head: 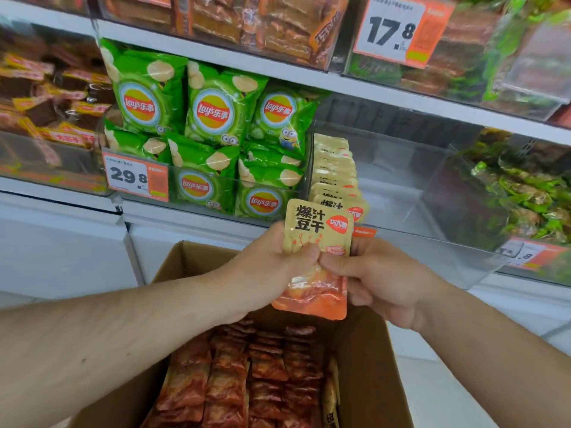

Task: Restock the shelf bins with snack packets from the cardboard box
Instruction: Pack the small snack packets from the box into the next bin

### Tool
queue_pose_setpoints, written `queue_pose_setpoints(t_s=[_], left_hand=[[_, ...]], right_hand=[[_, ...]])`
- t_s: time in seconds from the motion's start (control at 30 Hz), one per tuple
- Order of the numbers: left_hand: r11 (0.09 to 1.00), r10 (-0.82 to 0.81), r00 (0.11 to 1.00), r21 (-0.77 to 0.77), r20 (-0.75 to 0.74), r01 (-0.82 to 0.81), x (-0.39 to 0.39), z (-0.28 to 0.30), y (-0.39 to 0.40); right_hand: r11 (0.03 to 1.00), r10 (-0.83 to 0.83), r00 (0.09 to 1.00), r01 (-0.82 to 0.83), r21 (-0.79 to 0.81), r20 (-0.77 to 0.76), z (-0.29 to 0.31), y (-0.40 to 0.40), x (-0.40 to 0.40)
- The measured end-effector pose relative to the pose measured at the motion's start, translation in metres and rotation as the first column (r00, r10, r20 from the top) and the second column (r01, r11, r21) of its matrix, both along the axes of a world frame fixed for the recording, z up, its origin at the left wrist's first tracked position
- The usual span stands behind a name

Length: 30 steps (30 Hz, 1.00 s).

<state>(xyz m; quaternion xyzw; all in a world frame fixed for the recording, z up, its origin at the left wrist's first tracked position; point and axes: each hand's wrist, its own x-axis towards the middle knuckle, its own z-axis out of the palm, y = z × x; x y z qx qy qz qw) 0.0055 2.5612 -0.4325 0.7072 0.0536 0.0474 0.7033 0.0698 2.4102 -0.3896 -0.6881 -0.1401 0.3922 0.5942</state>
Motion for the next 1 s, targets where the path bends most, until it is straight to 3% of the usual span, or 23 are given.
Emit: queue_pose_setpoints(t_s=[0.13,0.23,0.3,0.37,0.5,0.6,0.7,0.83,1.0], left_hand=[[0.986,0.084,0.988,0.136,0.126,-0.101,0.034,0.039,-0.015],[0.910,0.205,0.920,0.281,0.333,-0.305,0.067,0.057,-0.015],[0.776,0.195,0.857,0.459,0.476,-0.432,0.091,0.064,-0.007],[0.593,0.141,0.845,0.640,0.516,-0.489,0.115,0.068,-0.001],[0.312,0.031,0.951,0.900,0.309,-0.303,0.149,0.067,-0.006],[0.157,0.040,0.992,0.980,0.117,-0.122,0.158,0.062,-0.009],[0.095,0.045,0.998,0.994,0.043,-0.047,0.161,0.060,-0.007],[0.051,0.034,0.999,0.999,-0.011,0.010,0.161,0.059,-0.008],[0.087,0.070,0.996,0.995,0.047,-0.053,0.161,0.053,-0.008]], right_hand=[[1.000,-0.019,0.996,0.019,0.004,-0.082,0.027,-0.018,0.031],[0.982,-0.186,0.978,0.186,-0.013,-0.097,0.044,-0.036,0.066],[0.950,-0.314,0.946,0.313,-0.017,-0.085,0.051,-0.047,0.094],[0.900,-0.436,0.899,0.434,-0.043,-0.050,0.049,-0.051,0.130],[0.771,-0.571,0.785,0.613,-0.172,0.239,0.028,-0.040,0.194],[0.732,-0.518,0.735,0.646,-0.218,0.438,0.010,-0.025,0.232],[0.738,-0.442,0.739,0.622,-0.263,0.507,-0.004,-0.006,0.262],[0.758,-0.458,0.756,0.607,-0.239,0.468,-0.018,0.017,0.288],[0.746,-0.377,0.728,0.605,-0.277,0.573,-0.028,0.032,0.293]])
